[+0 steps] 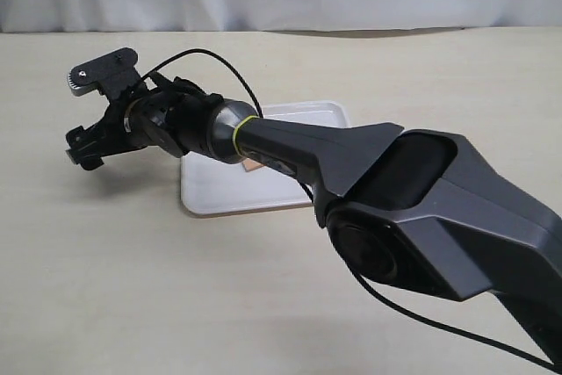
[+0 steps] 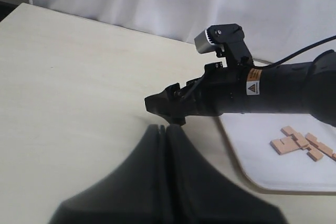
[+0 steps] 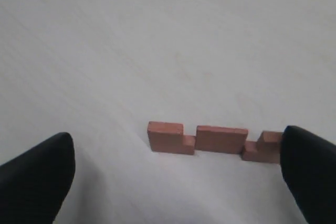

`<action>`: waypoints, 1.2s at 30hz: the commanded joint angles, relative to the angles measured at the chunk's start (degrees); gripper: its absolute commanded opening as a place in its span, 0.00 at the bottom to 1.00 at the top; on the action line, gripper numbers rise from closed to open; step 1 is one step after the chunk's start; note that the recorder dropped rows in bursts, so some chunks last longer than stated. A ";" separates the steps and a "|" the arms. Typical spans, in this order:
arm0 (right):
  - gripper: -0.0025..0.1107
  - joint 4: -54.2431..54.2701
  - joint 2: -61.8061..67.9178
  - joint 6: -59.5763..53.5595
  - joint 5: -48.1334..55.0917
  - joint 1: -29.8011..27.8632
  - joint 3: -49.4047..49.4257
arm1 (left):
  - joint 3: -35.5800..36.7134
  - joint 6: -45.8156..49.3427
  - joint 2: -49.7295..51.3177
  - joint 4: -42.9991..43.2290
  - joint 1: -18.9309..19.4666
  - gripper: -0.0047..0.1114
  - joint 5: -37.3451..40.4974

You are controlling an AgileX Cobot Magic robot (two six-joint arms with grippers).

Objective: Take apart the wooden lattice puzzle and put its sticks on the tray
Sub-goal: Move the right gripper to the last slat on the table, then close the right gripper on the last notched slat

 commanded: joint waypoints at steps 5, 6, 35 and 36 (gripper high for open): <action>0.52 -0.24 0.82 0.41 -1.67 -0.42 -0.34 | 0.18 0.30 -0.14 -0.12 0.60 0.04 -0.52; 0.29 -0.24 0.82 0.41 -1.89 -0.42 -0.34 | 0.18 0.30 -0.14 -0.12 0.60 0.04 -0.52; 0.99 -4.22 2.79 1.45 -8.95 -1.80 -0.34 | 0.18 0.30 -0.14 -0.12 0.60 0.04 -0.52; 0.99 -4.06 3.04 1.45 -9.04 -1.80 -0.34 | 0.18 0.30 -0.14 -0.12 0.60 0.04 -0.52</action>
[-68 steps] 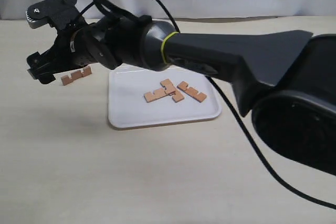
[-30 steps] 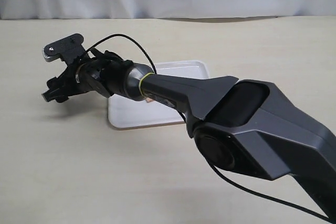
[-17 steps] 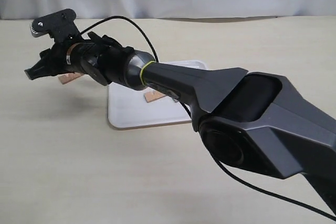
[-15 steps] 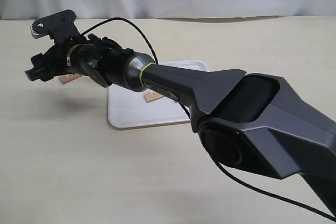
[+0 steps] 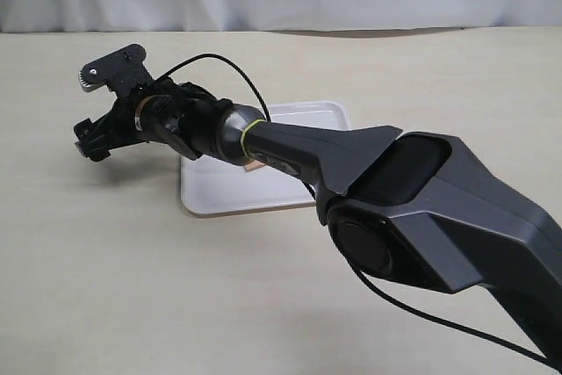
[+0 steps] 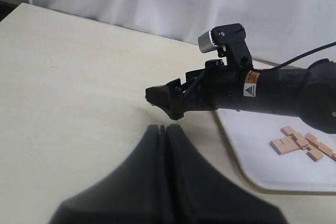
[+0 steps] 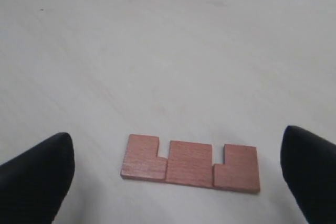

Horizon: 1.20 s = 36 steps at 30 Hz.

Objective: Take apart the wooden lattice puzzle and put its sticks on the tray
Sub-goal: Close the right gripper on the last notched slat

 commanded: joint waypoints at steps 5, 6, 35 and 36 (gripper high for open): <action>0.99 1.28 1.47 0.28 -2.35 -0.10 0.04 | 0.18 0.30 -0.14 -0.12 0.60 0.04 -0.52; 0.99 1.28 1.50 0.28 -2.50 -0.10 0.04 | 0.18 0.30 -0.14 -0.12 0.60 0.04 -0.52; 0.36 1.25 3.83 0.28 -2.58 -0.58 0.04 | 0.18 0.30 -0.14 -0.12 0.60 0.04 -0.52; 0.31 1.25 3.72 0.28 -2.35 -0.58 0.04 | 0.18 0.30 -0.14 -0.12 0.60 0.04 -0.52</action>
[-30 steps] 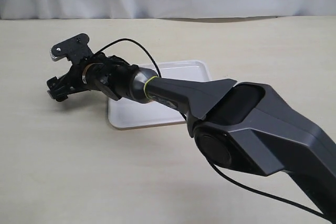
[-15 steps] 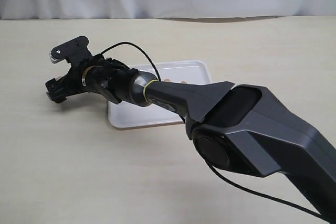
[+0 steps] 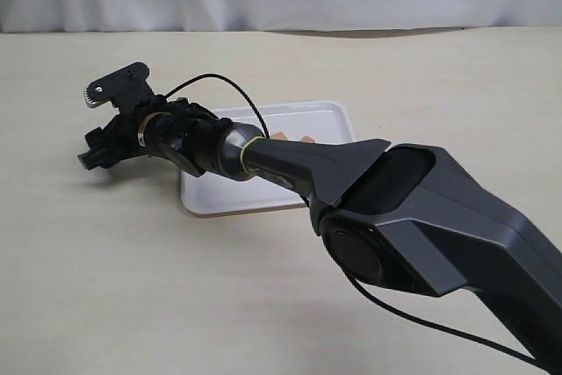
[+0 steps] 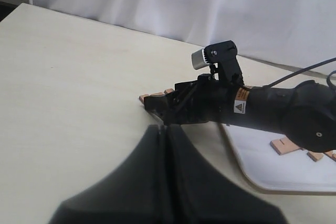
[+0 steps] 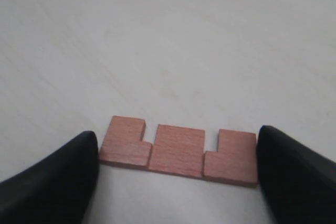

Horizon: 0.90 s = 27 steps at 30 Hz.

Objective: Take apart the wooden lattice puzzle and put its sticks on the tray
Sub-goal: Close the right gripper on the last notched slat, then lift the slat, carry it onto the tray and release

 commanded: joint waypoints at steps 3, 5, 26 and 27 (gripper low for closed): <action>0.15 0.37 -1.40 0.27 5.44 -0.58 0.04 | 0.18 0.30 -0.14 -0.12 0.60 0.04 -0.52; 0.09 0.37 -3.29 0.27 7.17 -0.58 0.04 | 0.18 0.30 -0.14 -0.12 0.60 0.04 -0.52; 0.07 -3.34 -36.62 -2.97 21.06 -0.99 26.64 | 0.18 0.30 -0.14 -0.12 0.60 0.04 -0.52; 0.07 -2.48 -38.04 -2.85 18.56 -1.77 29.99 | 0.18 0.30 -0.14 -0.12 0.60 0.04 -0.52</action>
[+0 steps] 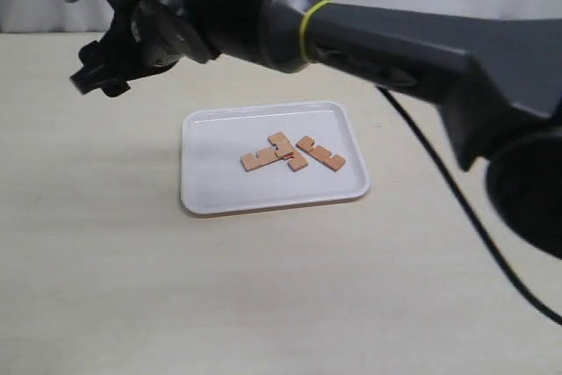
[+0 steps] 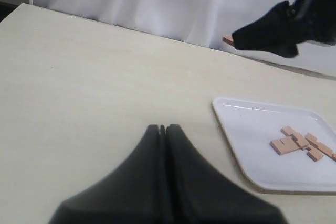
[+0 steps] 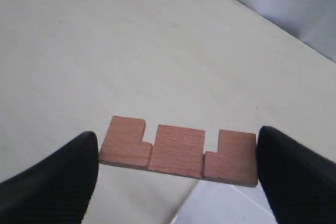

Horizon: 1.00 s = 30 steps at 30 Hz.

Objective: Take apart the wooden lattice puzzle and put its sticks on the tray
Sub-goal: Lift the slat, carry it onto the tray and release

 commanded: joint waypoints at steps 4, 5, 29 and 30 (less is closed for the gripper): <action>0.07 7.23 -10.49 -0.53 -17.72 -6.96 26.24 | 0.18 0.30 -0.14 -0.12 0.60 0.04 -0.52; 0.07 8.19 -10.71 -0.53 -20.61 -7.85 29.33 | 0.18 0.30 -0.14 -0.12 0.60 0.04 -0.52; 0.94 16.36 -11.46 -0.78 -29.59 -11.64 39.06 | 0.18 0.30 -0.14 -0.12 0.60 0.04 -0.52; 0.94 16.36 -12.50 -0.78 -27.54 -11.64 38.82 | 0.18 0.30 -0.14 -0.12 0.60 0.04 -0.52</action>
